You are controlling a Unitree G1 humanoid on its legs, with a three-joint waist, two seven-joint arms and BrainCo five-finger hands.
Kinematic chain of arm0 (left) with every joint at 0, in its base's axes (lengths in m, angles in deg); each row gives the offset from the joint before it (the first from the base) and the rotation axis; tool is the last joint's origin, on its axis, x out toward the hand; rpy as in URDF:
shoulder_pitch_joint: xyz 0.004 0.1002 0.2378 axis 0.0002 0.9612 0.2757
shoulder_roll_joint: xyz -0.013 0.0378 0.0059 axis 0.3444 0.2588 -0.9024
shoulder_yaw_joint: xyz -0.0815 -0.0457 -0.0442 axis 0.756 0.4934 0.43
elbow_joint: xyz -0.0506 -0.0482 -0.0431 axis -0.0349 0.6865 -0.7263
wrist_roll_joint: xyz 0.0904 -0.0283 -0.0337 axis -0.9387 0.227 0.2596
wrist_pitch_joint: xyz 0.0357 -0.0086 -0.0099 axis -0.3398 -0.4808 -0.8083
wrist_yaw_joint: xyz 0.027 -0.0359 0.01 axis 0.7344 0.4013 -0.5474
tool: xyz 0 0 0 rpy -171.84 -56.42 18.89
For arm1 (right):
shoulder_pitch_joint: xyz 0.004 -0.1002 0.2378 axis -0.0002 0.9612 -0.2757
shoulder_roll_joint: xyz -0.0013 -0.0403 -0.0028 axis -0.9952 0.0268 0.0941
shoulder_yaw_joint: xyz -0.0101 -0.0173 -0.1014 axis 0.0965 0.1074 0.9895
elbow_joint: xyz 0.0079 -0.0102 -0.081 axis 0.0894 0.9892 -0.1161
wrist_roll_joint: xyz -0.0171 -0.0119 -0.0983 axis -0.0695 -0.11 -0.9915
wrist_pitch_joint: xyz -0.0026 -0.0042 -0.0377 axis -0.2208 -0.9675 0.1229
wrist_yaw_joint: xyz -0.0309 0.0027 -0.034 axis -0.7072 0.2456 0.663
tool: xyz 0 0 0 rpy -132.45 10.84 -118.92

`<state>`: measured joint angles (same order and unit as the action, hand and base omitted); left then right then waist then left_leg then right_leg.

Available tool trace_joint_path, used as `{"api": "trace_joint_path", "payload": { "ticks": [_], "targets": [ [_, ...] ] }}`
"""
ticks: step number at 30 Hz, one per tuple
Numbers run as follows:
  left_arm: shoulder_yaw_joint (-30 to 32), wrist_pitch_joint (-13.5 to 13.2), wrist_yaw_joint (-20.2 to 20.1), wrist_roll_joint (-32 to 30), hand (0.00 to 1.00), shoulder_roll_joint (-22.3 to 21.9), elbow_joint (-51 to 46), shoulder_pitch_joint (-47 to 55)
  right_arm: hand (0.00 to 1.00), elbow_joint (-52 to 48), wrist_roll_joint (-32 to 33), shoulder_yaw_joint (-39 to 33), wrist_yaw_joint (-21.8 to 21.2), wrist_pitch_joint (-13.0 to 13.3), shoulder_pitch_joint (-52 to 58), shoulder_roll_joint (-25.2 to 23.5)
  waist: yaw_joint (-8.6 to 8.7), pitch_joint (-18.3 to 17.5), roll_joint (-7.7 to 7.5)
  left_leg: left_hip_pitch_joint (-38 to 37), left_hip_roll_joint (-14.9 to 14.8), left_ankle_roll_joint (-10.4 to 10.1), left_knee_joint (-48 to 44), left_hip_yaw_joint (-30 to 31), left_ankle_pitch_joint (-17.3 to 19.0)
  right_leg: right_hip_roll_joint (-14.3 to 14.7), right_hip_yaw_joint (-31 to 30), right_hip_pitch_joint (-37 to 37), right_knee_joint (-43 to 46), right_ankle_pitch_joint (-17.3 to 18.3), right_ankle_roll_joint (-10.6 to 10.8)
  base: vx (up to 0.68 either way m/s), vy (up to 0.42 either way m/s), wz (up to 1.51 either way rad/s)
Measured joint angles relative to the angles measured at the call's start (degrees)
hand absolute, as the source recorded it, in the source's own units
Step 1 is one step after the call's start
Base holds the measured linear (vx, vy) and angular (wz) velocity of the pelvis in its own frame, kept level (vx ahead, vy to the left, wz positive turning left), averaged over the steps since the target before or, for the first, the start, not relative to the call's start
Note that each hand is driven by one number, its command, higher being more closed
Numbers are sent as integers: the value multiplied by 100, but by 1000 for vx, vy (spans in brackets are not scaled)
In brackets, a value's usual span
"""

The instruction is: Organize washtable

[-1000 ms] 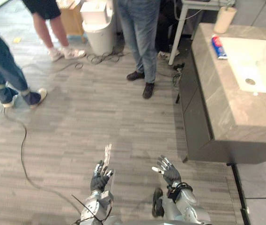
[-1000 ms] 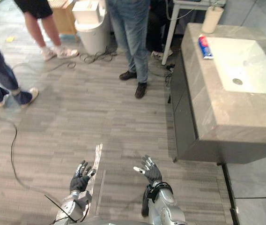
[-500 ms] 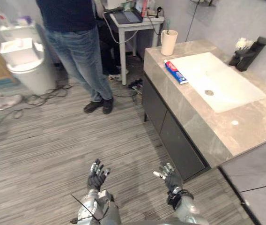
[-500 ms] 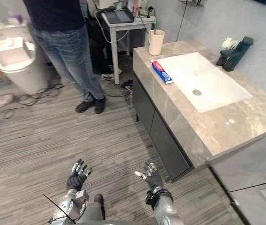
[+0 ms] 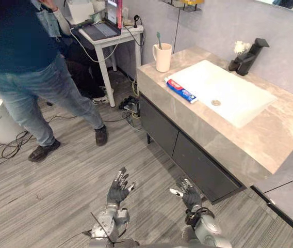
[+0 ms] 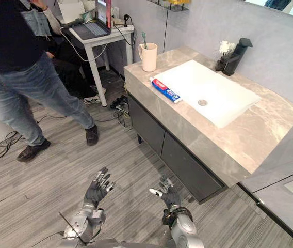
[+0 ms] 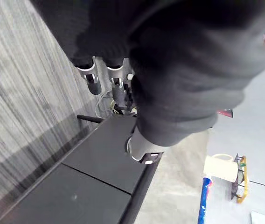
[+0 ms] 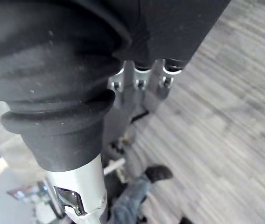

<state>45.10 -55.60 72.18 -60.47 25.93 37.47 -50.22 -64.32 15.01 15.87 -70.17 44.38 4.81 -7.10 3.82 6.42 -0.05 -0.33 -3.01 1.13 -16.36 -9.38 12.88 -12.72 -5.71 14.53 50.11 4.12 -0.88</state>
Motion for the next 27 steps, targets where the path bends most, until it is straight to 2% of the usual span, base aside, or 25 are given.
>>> {"api": "trace_joint_path", "payload": {
  "ticks": [1,2,3,4,5,6,7,8,10,13,14,22,27],
  "targets": [
    [4,3,-15,-9,0,31,-1,110,0,0,0,127,-106,0,1,4,2,6,10,-215,-30,20,224,-135,-22,95,524,158,52,521,-38,145,44,-40],
    [-5,4,-48,-9,0,21,-1,228,0,0,-5,245,-187,3,5,28,17,10,22,-357,-62,19,328,-246,-23,246,1082,200,-310,850,-39,139,23,-36],
    [-13,4,-93,-9,0,19,-3,276,0,-1,-8,286,-225,5,18,34,32,-3,11,-398,-65,17,368,-281,-22,352,1349,161,-690,907,-10,143,-11,-22],
    [-14,4,-160,-11,0,29,3,309,0,4,-18,311,-245,7,34,32,31,-40,-54,-423,-14,11,393,-320,-25,543,1683,25,-1567,715,74,178,-51,-13],
    [22,-1,-235,-11,0,56,-2,312,0,3,-18,314,-256,20,43,19,2,-74,-239,-437,162,-6,399,-320,-29,693,1848,-70,-2532,193,-15,270,-36,-48],
    [79,39,-263,-10,0,-209,205,195,0,62,-32,278,-321,44,-5,271,-117,-85,0,-444,57,-108,442,-323,-29,873,1943,-364,-3223,13,-208,210,-22,-46],
    [79,35,-266,-10,0,-245,201,192,0,58,-34,266,-329,55,2,312,-120,-93,45,-428,39,-120,442,-327,-37,907,1938,-412,-3372,-38,-193,170,17,-55],
    [126,27,-266,-13,0,-396,203,175,0,61,-56,222,-326,89,-12,471,-137,-101,192,-424,-27,-121,480,-350,-36,1065,1874,-559,-3815,-245,-184,93,5,-36],
    [247,-27,-243,-22,0,-487,202,155,0,72,-96,228,-326,88,9,569,-142,-147,248,-423,-83,-208,636,-344,-92,1232,1777,-738,-4357,-497,-180,104,-4,-35],
    [300,-30,-251,9,0,-476,248,148,0,72,-134,225,-326,97,21,566,-121,-180,179,-437,-103,-242,770,-322,-137,1375,1718,-1002,-5084,-848,-195,78,5,-11],
    [402,-21,-124,129,0,-253,692,-37,0,207,-255,120,-204,97,131,349,-149,-164,-98,-652,7,-238,1145,-112,-131,1345,1815,-1304,-5614,-1215,-122,0,0,0],
    [405,-22,-104,218,0,-321,686,-68,0,206,-226,-57,-175,97,49,349,-164,-125,-12,-564,56,-237,1252,4,-184,1234,2079,-1263,-5600,-1199,-90,2,24,14],
    [421,-21,49,461,0,-364,671,-8,0,205,149,-334,-59,98,-160,300,-188,-84,79,-519,166,-206,1344,130,-311,1078,2307,-1224,-5581,-1217,-10,16,78,20]
  ]
}}
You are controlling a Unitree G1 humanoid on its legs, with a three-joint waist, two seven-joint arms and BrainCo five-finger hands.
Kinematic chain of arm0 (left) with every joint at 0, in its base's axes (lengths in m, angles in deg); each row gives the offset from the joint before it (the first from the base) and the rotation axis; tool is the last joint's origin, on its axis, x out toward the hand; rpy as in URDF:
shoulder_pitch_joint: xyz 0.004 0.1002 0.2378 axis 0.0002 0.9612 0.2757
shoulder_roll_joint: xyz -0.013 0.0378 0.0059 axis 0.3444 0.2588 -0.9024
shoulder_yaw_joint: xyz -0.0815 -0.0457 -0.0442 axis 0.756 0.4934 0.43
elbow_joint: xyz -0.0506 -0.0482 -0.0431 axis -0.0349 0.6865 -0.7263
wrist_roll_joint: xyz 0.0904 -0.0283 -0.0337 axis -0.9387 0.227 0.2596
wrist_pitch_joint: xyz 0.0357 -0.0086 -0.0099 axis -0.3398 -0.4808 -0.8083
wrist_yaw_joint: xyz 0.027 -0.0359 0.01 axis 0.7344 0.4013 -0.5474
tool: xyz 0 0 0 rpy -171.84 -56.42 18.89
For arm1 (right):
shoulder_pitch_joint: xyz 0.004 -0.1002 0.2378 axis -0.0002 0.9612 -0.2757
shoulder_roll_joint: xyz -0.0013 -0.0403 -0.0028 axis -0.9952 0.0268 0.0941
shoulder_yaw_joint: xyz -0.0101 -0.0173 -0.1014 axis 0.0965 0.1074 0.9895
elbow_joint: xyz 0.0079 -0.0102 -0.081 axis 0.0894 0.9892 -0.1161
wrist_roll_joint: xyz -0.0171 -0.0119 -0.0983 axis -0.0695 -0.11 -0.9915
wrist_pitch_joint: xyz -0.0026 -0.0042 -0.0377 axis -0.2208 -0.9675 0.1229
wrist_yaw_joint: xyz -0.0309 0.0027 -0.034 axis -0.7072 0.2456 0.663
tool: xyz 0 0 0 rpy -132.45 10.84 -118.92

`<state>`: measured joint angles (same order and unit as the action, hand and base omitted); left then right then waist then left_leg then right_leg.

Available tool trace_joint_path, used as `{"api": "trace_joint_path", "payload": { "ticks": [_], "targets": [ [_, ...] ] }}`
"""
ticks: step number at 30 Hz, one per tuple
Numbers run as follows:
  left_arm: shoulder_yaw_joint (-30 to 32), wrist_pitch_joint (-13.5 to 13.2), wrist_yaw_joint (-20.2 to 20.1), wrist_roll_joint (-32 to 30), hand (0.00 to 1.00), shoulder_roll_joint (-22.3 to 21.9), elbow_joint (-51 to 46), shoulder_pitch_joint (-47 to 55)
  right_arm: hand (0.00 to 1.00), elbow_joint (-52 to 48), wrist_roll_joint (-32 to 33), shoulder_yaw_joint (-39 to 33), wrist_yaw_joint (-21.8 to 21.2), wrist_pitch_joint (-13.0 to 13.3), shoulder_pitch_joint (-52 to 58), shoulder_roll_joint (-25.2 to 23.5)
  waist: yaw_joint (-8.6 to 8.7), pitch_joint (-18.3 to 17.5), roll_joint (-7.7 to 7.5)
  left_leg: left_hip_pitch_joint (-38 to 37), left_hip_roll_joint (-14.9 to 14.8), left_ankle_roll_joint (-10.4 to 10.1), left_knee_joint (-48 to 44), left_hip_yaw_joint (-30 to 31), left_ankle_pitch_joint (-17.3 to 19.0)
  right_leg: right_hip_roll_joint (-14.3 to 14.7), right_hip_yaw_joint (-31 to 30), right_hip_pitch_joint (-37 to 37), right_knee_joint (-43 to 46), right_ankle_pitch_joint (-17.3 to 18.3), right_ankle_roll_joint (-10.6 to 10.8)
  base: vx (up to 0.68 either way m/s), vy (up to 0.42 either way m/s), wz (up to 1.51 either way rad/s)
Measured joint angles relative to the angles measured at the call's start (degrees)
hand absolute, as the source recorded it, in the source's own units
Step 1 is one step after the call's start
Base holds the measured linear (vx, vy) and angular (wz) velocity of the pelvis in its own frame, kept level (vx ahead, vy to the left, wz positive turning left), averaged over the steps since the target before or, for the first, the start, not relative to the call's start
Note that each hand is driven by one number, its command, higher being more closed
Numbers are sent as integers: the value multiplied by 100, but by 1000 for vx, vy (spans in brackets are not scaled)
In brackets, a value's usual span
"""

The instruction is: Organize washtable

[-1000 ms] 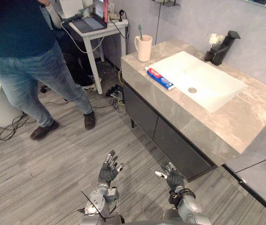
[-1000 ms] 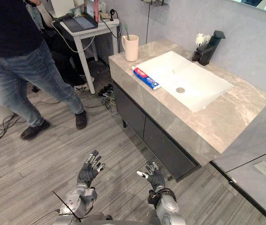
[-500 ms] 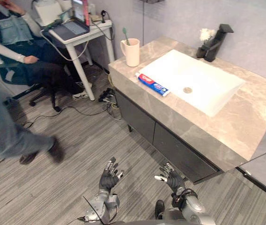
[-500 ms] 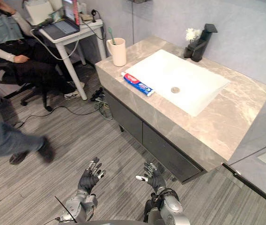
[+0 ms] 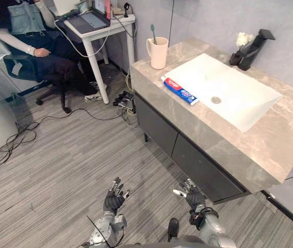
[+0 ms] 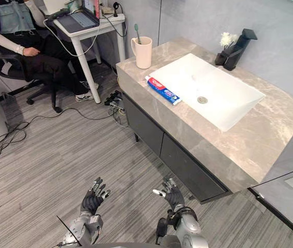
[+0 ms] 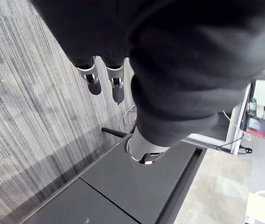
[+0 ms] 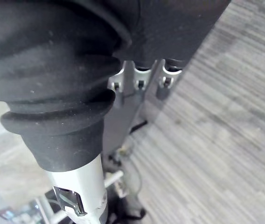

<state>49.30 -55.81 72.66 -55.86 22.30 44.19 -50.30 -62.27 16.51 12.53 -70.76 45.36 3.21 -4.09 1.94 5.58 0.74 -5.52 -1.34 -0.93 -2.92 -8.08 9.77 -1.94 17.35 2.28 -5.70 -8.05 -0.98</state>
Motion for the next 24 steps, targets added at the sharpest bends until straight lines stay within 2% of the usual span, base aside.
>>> {"api": "trace_joint_path", "payload": {
  "ticks": [4,7,9,10,12,13,15,17,18,19,20,21,22,23,24],
  "targets": [
    [0,0,108,125,0,-121,-37,70,0,0,188,-209,112,0,-60,17,-123,52,104,62,98,2,-110,26,-5,-143,9,110,205,48,148,-7,113,9],
    [-1,7,112,173,0,-177,-173,86,0,-9,238,-304,110,-3,23,39,-135,91,153,153,192,17,-217,43,9,-406,60,456,1051,507,243,-39,97,25],
    [65,8,111,163,0,-167,-229,57,0,-23,238,-290,100,-11,92,-17,-142,170,86,222,280,313,-377,35,243,-672,-21,896,2185,1055,229,-49,75,5],
    [99,12,112,162,0,-165,-230,66,0,-29,236,-288,98,-15,141,-48,-140,206,42,180,324,391,-412,34,337,-755,-77,1010,2522,1200,203,-41,44,-11],
    [122,33,136,174,0,-163,-227,60,0,-67,233,-290,99,-15,294,-76,-54,311,11,1,354,507,-485,95,459,-884,-366,1442,3557,1430,126,42,13,4],
    [127,32,161,235,0,-121,-245,26,0,-72,234,-296,99,-28,422,-78,73,350,63,-52,312,554,-524,200,516,-805,-554,1638,3881,1642,204,188,-31,22],
    [123,29,207,335,0,-40,-278,-116,0,-73,236,-337,100,-31,520,-78,149,362,46,-110,179,508,-513,260,603,-652,-685,1910,3601,1681,249,231,-61,16],
    [73,26,204,334,0,41,-285,-391,0,-87,239,-468,103,-31,518,-101,242,426,59,-295,-7,364,-402,327,741,-489,-570,2117,2657,1360,343,374,-136,13],
    [51,18,207,333,0,43,-284,-550,0,-88,235,-572,109,-30,518,-131,254,444,42,-566,-72,250,-225,325,803,-493,-292,2143,2076,1007,379,434,-156,6],
    [25,-1,209,331,0,43,-283,-648,0,-94,235,-583,111,-27,508,-124,262,432,6,-763,-84,100,-135,286,840,-533,-22,2213,1875,766,301,501,-165,5],
    [-37,-1,218,340,0,26,-248,-729,0,-98,228,-564,120,-27,499,-98,303,403,61,-933,-186,-61,-102,255,934,-526,165,2189,2009,270,-144,579,-146,-13],
    [-92,3,228,367,0,-49,-170,-786,0,-64,229,-556,157,-50,431,-75,275,319,285,-1002,-471,-336,-172,165,878,-413,343,2218,2315,315,-298,611,-148,-11],
    [-132,12,227,403,0,-66,-146,-844,0,-88,230,-582,200,-51,369,-75,287,329,301,-955,-486,-649,-319,126,689,-424,375,2238,2491,448,-296,638,-192,-7],
    [-247,16,228,451,0,-154,-140,-963,0,-151,230,-627,226,-58,321,-92,348,338,281,-849,-507,-906,-829,140,211,-567,538,2210,2877,668,-428,654,-312,13],
    [-263,-13,218,488,0,-229,-106,-1024,0,-220,240,-551,176,-202,370,-53,361,342,329,-598,-572,-973,-1804,134,-222,-533,885,1962,3074,974,-472,641,-360,9]
  ]
}}
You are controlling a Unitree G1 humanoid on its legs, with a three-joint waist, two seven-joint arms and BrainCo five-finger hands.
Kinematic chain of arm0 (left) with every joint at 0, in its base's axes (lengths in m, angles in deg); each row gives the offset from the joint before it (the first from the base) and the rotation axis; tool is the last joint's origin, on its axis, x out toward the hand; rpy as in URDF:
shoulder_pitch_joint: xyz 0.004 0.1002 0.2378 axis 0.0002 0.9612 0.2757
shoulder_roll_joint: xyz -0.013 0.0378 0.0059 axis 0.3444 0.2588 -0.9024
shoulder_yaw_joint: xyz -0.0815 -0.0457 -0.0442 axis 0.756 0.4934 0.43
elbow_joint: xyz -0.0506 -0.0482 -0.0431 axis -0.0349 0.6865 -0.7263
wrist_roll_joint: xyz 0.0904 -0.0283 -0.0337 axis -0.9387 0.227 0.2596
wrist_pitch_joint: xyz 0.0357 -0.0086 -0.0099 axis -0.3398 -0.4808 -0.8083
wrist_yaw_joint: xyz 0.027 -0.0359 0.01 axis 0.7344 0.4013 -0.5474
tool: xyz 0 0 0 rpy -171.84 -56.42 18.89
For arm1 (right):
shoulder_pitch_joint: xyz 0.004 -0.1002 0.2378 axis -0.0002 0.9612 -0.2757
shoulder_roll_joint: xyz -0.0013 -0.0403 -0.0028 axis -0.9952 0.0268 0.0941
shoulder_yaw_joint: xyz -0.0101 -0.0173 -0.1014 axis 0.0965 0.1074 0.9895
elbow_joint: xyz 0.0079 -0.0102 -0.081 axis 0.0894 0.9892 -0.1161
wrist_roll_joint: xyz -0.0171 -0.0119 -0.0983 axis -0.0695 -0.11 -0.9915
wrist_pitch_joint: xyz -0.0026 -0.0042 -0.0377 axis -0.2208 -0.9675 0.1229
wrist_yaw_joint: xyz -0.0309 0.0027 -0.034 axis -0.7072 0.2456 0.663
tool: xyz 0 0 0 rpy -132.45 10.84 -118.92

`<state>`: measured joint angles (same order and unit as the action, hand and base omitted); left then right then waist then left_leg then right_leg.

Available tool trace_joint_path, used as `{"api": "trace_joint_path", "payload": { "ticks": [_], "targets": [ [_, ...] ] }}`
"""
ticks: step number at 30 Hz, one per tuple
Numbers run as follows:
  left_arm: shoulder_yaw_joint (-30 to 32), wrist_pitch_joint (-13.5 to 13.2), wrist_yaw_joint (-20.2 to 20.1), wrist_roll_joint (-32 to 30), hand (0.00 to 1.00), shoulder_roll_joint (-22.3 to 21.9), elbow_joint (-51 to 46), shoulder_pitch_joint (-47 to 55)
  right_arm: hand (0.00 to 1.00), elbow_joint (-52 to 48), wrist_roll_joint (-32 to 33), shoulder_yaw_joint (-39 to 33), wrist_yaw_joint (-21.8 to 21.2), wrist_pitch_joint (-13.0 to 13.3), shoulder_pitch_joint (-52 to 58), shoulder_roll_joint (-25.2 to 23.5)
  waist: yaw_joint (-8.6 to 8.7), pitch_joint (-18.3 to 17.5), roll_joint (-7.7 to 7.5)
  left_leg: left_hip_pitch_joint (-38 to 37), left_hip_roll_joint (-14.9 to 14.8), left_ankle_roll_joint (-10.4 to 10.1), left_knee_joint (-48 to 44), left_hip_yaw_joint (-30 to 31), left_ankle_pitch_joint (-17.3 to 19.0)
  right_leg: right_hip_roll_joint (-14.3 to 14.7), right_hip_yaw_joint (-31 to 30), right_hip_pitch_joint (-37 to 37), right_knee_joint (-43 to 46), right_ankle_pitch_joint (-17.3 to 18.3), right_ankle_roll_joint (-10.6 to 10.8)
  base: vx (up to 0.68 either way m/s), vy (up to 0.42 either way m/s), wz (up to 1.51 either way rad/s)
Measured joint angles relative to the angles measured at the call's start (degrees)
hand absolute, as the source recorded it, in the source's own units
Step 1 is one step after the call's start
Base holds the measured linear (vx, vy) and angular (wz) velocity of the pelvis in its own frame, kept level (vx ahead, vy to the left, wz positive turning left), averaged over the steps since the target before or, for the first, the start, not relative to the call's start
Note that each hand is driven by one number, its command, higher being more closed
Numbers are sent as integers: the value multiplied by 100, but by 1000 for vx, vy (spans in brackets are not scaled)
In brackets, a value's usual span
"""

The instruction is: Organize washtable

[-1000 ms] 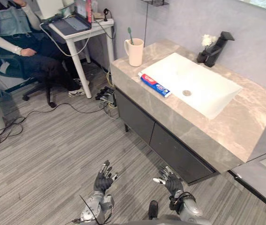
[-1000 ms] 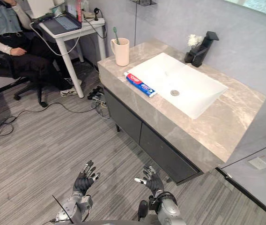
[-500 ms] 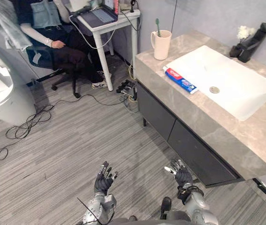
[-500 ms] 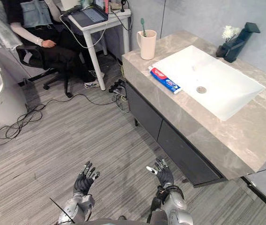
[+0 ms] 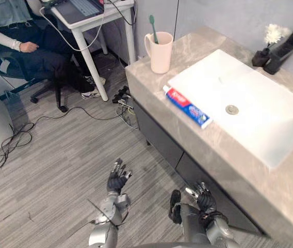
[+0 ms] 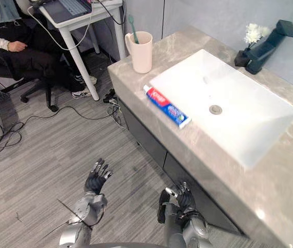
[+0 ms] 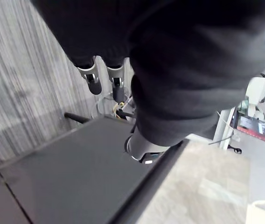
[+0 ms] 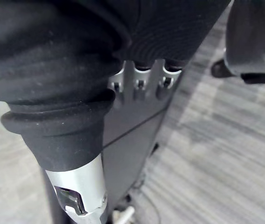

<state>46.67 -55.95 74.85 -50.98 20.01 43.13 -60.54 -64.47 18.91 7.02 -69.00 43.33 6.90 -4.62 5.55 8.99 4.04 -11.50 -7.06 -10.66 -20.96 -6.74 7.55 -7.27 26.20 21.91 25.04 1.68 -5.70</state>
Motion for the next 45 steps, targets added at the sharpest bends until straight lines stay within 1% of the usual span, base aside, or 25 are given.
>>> {"api": "trace_joint_path", "payload": {
  "ticks": [2,3,4,6,8,10,14,15,16,17,18,20,25,28,29,30,31,33,35,37,39,40,42,43,45],
  "targets": [
    [-10,-23,8,192,0,-161,14,78,0,49,13,277,-13,-114,238,-152,-168,-20,185,767,-478,-285,-2325,23,-442,482,-44,-839,-795,370,47,651,-305,-59],
    [-7,-50,25,351,0,-154,34,78,0,63,105,448,62,-305,266,-318,-295,-42,350,1266,-768,-236,-3513,-87,-412,790,-241,-1179,-1089,387,0,611,-187,-110],
    [-1,-50,28,389,0,-134,71,83,0,67,113,539,82,-424,282,-397,-314,-26,327,1488,-898,-131,-3916,-212,-352,887,-340,-1354,-1226,394,-12,556,-119,-108],
    [23,-50,39,419,0,-127,121,113,0,159,312,1096,161,-685,320,-435,-394,57,175,1999,-1239,656,-4361,-818,126,948,-800,-2031,-1645,391,-16,542,-54,-92],
    [103,-49,30,417,0,-136,114,193,0,168,333,1249,167,-704,454,-459,-462,63,168,2252,-1264,929,-3882,-1001,376,884,-1264,-2332,-1841,389,-12,484,120,-120],
    [357,-54,45,414,0,-119,95,341,0,216,327,1330,167,-741,502,-439,-559,90,73,2341,-1162,1068,-2766,-906,466,747,-1935,-2431,-1909,415,94,312,252,-159],
    [724,-109,261,394,0,-106,86,666,0,157,284,1330,211,-751,570,-390,-598,58,17,2250,-985,1038,-262,634,347,482,-2872,-2343,-1723,724,718,174,427,-148],
    [765,-124,273,394,0,-124,77,804,0,25,246,1329,279,-751,677,-374,-594,-10,85,2220,-981,1131,139,1122,-239,448,-3120,-2200,-1594,920,988,103,671,-141],
    [830,-143,351,393,0,-181,94,930,0,-61,232,1306,287,-744,769,-367,-533,-111,39,2080,-813,522,306,1555,159,360,-3367,-2125,-1587,1033,1230,65,554,-108],
    [835,-179,365,394,0,-174,98,934,0,-63,234,1319,277,-714,770,-365,-476,-161,-40,2083,-765,156,353,1535,336,295,-3441,-2047,-1425,1054,1407,84,399,-66],
    [858,-162,392,399,0,-79,115,924,0,-54,216,1302,248,-703,774,-366,-442,-161,-143,2140,-610,117,227,1453,370,195,-3473,-1940,-1260,1104,1493,87,278,-29],
    [855,-91,438,397,0,150,282,1029,0,101,107,1000,116,-660,865,-415,-211,-336,-625,2191,-64,182,-265,1347,531,-253,-3704,-1885,-1098,1061,1638,63,387,-24],
    [599,-74,487,391,0,191,244,1238,0,298,-4,146,-24,-313,802,-505,14,-439,-745,2341,365,386,-1064,834,1152,-690,-4279,-1723,-1142,802,2061,-87,291,-50],
    [314,-70,483,399,0,399,140,1339,0,258,-7,-857,-19,69,735,-618,98,-593,-881,2415,568,424,-1145,455,1171,-989,-4536,-1533,-1436,957,1875,-128,181,-63],
    [298,-42,483,398,0,399,122,1348,0,145,-4,-1041,47,173,711,-590,127,-577,-828,2528,605,467,-1382,496,1201,-1033,-4640,-1458,-1583,945,1448,-57,272,-115],
    [251,29,481,394,0,433,117,1409,0,68,-4,-1137,77,304,583,-522,-7,-575,-624,2359,632,729,-1106,228,1334,-988,-4668,-1247,-1750,837,-224,-73,265,-153],
    [253,47,481,393,0,409,113,1465,0,79,-5,-1082,79,307,455,-505,-41,-557,-547,2302,574,929,-852,-6,1244,-956,-4558,-1077,-1588,529,-717,-130,250,-180],
    [470,122,483,392,0,314,107,1541,0,289,-2,-676,124,311,211,-447,-8,-515,-471,1969,375,1230,-103,-740,824,-770,-2588,-366,70,372,70,-115,125,-130],
    [578,127,480,387,0,237,22,1619,0,305,41,-411,144,301,124,-438,-116,-491,-604,1779,431,1294,100,-1078,719,-769,-1551,-486,351,369,260,-38,138,-108],
    [757,220,473,384,0,73,-28,1691,0,441,43,-201,126,298,-122,-323,-232,-489,-378,1709,271,1346,534,-1377,519,-480,-1142,-824,-474,-82,433,-109,157,-117],
    [751,224,459,345,0,5,-56,1685,0,457,17,-28,37,307,-224,-304,-223,-420,-374,1555,298,1387,783,-1523,376,-475,-510,-1095,497,637,592,-45,70,-71],
    [757,222,463,344,0,1,-165,1692,0,527,-27,53,29,301,-358,-298,-374,-425,-569,1569,424,1388,803,-1700,375,-435,-116,-1674,-81,1056,768,-17,30,-52],
    [771,223,464,343,0,-16,-225,1704,0,527,-29,57,31,304,-471,-280,-399,-455,-682,1613,503,1396,799,-1806,359,-355,-113,-1919,-858,1109,909,-42,6,-38],
    [790,257,464,345,0,-75,-225,1687,0,532,-30,63,32,300,-562,-183,-429,-414,-537,1614,434,1340,783,-1860,292,-172,-168,-2076,-1354,790,922,-44,33,-31],
    [829,270,426,357,0,-168,-223,1676,0,471,-37,57,37,301,-602,-99,-509,-410,-498,1658,436,1280,809,-1828,177,-35,-335,-2162,-1856,453,938,-57,44,-38]
  ]
}}
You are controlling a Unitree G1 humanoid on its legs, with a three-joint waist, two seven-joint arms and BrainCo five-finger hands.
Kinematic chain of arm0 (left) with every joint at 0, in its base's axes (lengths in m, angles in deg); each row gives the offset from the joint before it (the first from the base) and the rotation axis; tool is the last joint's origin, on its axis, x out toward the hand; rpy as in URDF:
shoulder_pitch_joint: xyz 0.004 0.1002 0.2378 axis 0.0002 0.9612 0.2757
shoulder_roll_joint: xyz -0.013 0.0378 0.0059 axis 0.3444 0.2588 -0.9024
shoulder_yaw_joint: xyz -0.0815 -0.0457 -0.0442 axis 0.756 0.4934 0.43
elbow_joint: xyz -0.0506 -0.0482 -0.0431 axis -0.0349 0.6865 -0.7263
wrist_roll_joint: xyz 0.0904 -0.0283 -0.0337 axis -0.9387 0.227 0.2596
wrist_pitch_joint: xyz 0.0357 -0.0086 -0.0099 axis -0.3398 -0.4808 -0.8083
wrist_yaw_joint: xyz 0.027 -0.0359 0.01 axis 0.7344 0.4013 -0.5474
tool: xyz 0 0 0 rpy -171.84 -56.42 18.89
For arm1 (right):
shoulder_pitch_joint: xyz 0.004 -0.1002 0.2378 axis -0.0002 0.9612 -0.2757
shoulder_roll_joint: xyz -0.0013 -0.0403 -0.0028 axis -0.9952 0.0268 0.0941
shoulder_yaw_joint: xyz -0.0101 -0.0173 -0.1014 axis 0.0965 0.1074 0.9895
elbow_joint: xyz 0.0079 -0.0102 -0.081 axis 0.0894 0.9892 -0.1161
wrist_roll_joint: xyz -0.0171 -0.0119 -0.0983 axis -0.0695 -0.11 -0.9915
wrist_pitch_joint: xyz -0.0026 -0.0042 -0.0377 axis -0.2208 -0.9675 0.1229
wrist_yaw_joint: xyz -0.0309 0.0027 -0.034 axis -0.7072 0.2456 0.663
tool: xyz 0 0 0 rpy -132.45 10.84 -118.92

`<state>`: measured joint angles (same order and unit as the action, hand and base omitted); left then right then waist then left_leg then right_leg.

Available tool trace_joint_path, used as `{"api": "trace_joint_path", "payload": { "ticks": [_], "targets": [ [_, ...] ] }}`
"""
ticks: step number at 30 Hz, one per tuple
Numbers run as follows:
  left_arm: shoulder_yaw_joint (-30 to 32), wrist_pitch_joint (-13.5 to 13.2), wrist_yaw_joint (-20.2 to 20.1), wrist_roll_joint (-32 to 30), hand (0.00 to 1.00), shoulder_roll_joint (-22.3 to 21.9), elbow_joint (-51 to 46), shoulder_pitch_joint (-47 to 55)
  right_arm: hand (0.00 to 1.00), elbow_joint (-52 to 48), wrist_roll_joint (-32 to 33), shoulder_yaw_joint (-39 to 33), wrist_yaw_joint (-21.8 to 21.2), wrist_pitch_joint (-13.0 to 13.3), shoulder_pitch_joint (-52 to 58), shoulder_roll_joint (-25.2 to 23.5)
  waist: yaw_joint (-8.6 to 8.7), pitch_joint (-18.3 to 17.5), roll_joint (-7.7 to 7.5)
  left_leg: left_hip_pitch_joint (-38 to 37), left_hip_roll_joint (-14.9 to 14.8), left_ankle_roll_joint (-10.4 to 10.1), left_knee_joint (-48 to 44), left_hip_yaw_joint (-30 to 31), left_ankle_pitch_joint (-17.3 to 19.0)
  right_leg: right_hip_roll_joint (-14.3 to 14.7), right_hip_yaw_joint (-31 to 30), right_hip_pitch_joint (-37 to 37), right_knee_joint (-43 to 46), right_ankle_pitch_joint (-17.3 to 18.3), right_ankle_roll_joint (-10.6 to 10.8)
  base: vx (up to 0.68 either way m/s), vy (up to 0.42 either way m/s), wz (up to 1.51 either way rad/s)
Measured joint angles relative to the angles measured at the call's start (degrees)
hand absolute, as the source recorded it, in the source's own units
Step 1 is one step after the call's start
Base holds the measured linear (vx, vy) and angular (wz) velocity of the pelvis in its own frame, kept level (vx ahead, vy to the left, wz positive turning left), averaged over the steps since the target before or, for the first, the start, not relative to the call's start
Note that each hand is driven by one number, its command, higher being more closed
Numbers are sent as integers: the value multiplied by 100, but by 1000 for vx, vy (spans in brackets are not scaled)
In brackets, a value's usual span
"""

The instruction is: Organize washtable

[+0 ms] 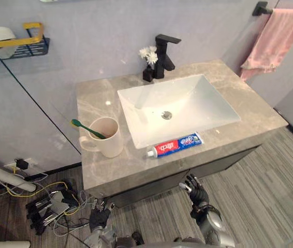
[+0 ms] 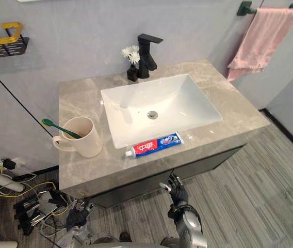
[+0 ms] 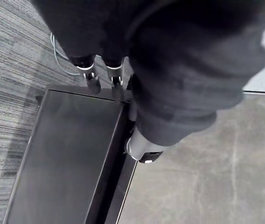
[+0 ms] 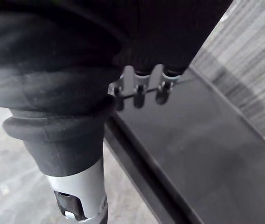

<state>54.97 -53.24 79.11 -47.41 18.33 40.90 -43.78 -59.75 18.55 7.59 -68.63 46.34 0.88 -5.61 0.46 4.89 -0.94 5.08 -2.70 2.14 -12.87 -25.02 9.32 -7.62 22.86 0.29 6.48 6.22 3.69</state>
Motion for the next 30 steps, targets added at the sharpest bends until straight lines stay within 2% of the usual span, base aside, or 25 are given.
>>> {"api": "trace_joint_path", "payload": {
  "ticks": [6,9,12,13,18,23,26,30],
  "targets": [
    [-23,-1,-76,72,0,-10,52,-159,0,-107,-111,-300,18,1,173,101,-31,49,48,101,181,16,306,550,-346,87,134,-33,-386,-307,-24,-29,-30,10],
    [-71,-2,-102,71,0,-6,60,-218,0,-108,-174,-454,59,0,328,85,-126,106,136,-13,214,1,534,713,-429,142,109,-108,-482,-361,-68,-3,-12,4],
    [-67,-4,-117,71,0,7,60,-199,0,-109,-322,-480,145,0,406,86,-130,116,153,-135,268,-10,797,775,-561,151,68,-107,-483,-364,-73,-19,-16,-4],
    [-191,-120,-203,39,0,236,124,-7,0,-110,-320,-537,266,0,408,-39,-157,58,147,-644,400,13,1617,879,-875,258,-95,-345,-877,-529,-99,0,0,0],
    [-184,-116,-202,38,0,240,124,-15,0,-110,-313,-540,265,0,425,-38,-153,59,148,-644,394,13,1612,869,-875,258,-108,-340,-875,-529,-99,0,0,-1],
    [-147,-15,-202,-246,0,349,137,-38,0,-114,42,-682,230,-21,531,-53,-151,45,174,-638,377,11,1612,809,-874,262,-167,-296,-842,-529,-99,0,0,-6],
    [-143,78,-210,-561,0,489,283,-153,0,-215,321,-1232,238,-110,627,-143,-157,2,252,-636,375,10,1616,765,-873,254,-226,-244,-784,-529,-98,-2,3,-8],
    [-130,155,-345,-1003,0,687,351,-270,0,-904,563,-2831,383,-93,747,-247,-139,-10,272,-630,376,0,1613,749,-877,227,-260,-192,-691,-525,-92,-18,18,-3]
  ]
}}
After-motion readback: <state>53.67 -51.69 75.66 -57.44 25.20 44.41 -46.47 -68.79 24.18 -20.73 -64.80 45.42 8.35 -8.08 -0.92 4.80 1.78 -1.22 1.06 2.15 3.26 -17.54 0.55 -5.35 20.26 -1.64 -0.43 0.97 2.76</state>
